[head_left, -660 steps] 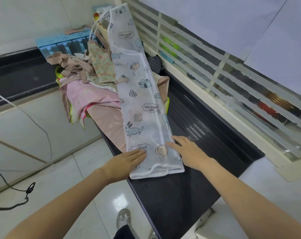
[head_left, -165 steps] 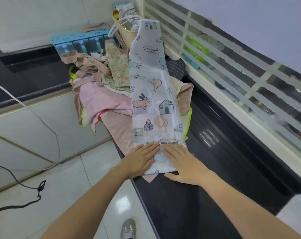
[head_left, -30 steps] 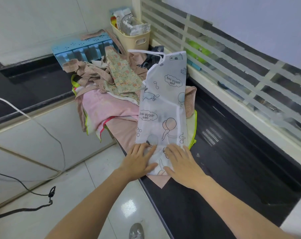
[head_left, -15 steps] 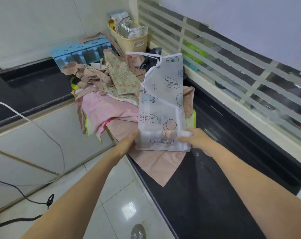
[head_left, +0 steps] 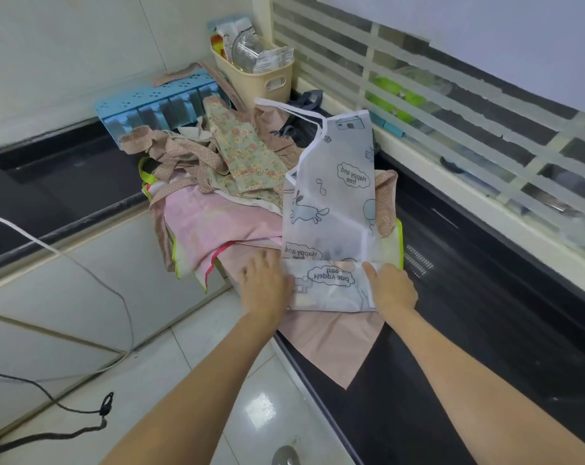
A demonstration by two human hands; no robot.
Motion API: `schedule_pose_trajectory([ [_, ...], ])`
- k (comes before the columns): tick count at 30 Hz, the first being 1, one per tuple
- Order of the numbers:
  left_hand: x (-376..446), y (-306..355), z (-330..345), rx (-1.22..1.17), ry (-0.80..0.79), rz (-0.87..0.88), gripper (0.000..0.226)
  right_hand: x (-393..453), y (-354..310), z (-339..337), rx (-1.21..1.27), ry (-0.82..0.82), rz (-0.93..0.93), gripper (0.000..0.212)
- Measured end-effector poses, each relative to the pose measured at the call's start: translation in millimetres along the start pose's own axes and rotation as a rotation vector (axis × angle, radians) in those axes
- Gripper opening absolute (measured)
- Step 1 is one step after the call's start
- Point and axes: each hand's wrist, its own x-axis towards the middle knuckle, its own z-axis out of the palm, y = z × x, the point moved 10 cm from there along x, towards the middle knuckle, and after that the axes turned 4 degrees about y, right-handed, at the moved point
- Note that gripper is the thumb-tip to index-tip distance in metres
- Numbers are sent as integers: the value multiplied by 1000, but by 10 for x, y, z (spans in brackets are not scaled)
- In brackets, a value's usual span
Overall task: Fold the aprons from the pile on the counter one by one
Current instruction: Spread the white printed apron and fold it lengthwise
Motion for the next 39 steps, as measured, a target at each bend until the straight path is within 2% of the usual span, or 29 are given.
schedule_pose_trajectory([
  [1, 0, 233, 15, 9, -8, 235, 47, 20, -24, 17, -11, -6, 7, 50],
  [3, -193, 614, 253, 45, -230, 617, 66, 9, -153, -48, -98, 10, -46, 45],
  [5, -314, 579, 534, 225, -452, 680, 83, -54, -444, -180, -265, 124, -280, 48],
  [6, -284, 543, 578, 274, -480, 676, 88, -124, -642, -222, -346, 188, -472, 53],
  [7, -247, 507, 591, 307, -484, 673, 91, -213, -769, -174, -387, 172, -656, 59],
  [8, -217, 473, 608, 328, -485, 668, 92, -279, -785, -58, -396, 50, -772, 67],
  [10, -184, 445, 592, 354, -482, 652, 92, -357, -593, 217, -423, -285, -798, 86],
  [11, -189, 462, 560, 351, -493, 647, 92, -384, -485, 297, -463, -377, -793, 93],
  [12, -182, 492, 513, 314, -513, 630, 89, -387, -421, 330, -511, -393, -805, 97],
  [14, -61, 502, 345, 81, -540, 505, 76, -381, -425, 330, -582, -343, -855, 93],
  [15, 94, 469, 209, -87, -488, 406, 67, -381, -481, 301, -605, -317, -877, 89],
  [17, 475, 272, -28, -331, -270, 177, 51, -351, -570, 261, -638, -306, -887, 82],
  [19, 680, 61, -132, -431, -137, -44, 40, -304, -671, 215, -646, -349, -887, 76],
  [22, 710, 16, 31, -497, -250, -177, 11, -177, -817, 148, -541, -495, -828, 55],
  [25, 746, -101, 148, -569, -288, -266, 34, -79, -863, 110, -474, -578, -799, 47],
  [29, 795, -248, 281, -463, -334, -301, 40, 65, -815, 93, -325, -759, -650, 24],
  [32, 827, -265, 315, -456, -383, -264, 41, 178, -833, 97, -274, -815, -524, 41],
  [35, 841, -246, 260, -401, -433, -159, 17, 329, -920, 149, -252, -712, -506, 48],
  [37, 937, -274, 182, -305, -354, -76, 12, 444, -946, 164, -241, -607, -507, 57],
  [39, 1042, -333, -120, -279, -81, -70, 5, 521, -916, 199, -319, -522, -506, 64],
])
